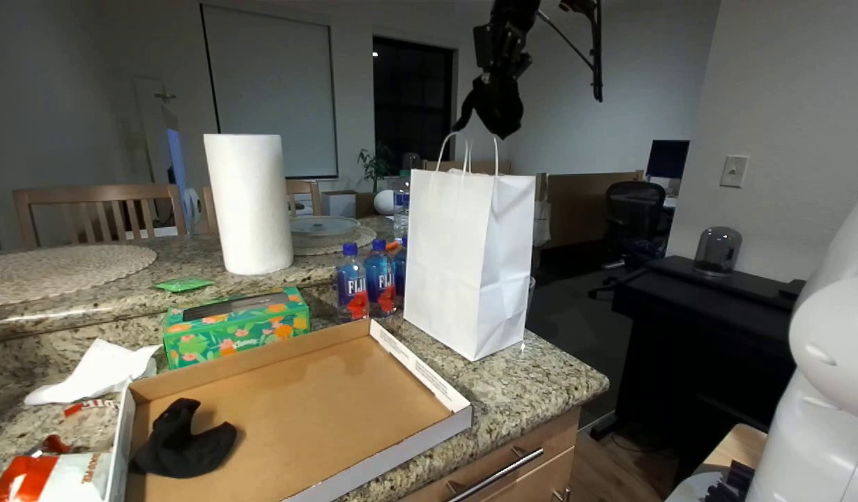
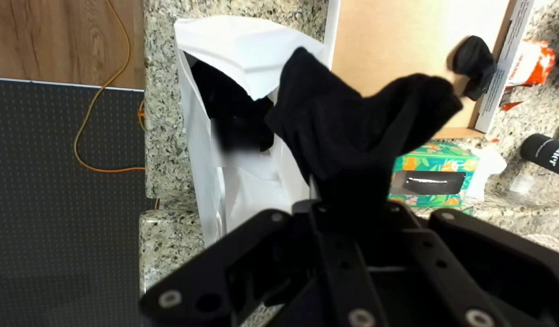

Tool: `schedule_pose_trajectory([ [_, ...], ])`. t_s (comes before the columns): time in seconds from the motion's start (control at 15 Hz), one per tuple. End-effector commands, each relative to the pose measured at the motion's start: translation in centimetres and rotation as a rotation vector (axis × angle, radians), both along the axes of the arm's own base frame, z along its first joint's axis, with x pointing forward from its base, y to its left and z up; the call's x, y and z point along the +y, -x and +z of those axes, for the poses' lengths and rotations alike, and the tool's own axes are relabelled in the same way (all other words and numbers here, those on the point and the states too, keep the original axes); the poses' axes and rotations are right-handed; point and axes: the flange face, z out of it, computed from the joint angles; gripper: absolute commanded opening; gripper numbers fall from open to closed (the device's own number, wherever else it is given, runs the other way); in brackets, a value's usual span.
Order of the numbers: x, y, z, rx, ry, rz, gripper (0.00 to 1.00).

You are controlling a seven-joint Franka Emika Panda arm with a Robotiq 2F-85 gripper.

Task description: Pick up the socks and put them in the paper bag

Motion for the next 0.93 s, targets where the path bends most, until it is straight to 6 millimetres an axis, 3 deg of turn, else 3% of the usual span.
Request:
schedule_pose_trajectory([
  [0.0, -1.2, -0.9, -2.5, 0.055, -0.053, 0.039, 0.09],
  [0.47, -2.4, -2.4, -5.5, 0.139, -0.096, 0.028, 0.09],
  [0.87, -3.7, -3.5, -6.3, 0.162, -0.103, -0.026, 0.09],
])
